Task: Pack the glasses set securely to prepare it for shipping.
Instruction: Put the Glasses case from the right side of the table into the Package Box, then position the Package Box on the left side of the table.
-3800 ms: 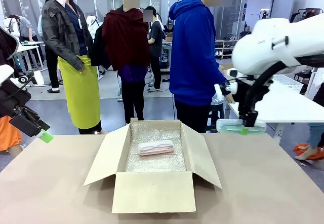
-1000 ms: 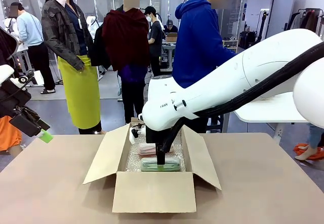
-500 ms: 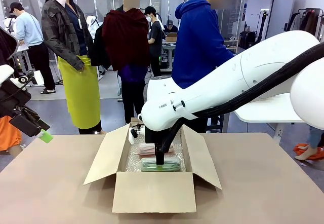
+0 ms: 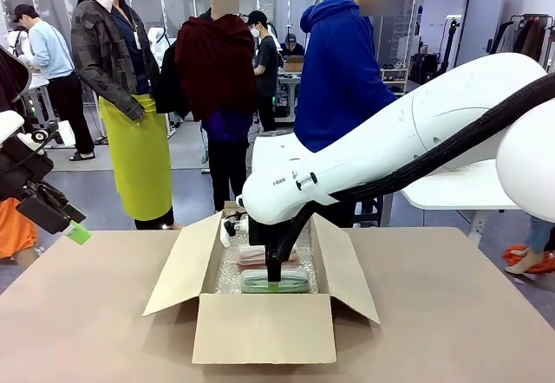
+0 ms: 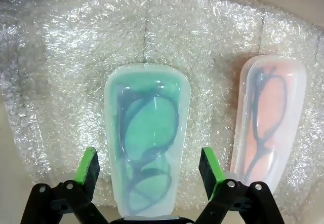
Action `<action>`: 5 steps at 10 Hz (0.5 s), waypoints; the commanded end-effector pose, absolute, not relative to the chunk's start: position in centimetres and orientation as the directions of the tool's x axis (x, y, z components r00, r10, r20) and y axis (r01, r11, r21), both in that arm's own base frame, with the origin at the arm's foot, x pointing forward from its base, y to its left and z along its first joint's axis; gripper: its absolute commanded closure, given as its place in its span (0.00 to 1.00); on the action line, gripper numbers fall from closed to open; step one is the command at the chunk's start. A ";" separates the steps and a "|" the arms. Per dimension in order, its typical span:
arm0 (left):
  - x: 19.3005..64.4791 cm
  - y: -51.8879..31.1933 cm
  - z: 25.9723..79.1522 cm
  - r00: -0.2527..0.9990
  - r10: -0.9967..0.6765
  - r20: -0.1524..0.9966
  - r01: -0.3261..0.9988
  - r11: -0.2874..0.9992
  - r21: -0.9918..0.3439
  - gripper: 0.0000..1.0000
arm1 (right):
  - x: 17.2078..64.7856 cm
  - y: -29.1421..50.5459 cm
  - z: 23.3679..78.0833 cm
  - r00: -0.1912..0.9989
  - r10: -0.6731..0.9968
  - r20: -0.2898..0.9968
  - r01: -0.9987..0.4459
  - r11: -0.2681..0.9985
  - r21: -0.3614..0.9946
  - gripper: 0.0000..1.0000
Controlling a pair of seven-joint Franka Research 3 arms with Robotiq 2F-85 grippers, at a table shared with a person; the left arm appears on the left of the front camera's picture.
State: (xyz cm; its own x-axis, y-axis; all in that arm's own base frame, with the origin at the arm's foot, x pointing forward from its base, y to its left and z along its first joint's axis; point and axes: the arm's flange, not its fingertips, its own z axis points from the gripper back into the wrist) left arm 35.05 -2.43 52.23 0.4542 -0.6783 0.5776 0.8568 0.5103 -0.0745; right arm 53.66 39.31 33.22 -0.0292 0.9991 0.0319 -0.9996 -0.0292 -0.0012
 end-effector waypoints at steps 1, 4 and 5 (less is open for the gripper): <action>35.0 -2.1 52.4 0.433 -0.676 0.596 0.871 0.484 -0.084 0.00 | 53.5 39.3 33.2 -0.033 0.999 0.030 -0.999 -0.033 -0.001 0.01; 35.0 -2.1 52.4 0.433 -0.676 0.596 0.871 0.484 -0.084 0.00 | 53.5 39.3 33.2 -0.033 0.999 0.030 -0.999 -0.033 -0.001 0.01; 35.0 -2.1 52.4 0.433 -0.676 0.596 0.871 0.484 -0.084 0.00 | 53.5 39.3 33.2 -0.033 0.999 0.030 -0.999 -0.033 -0.001 0.01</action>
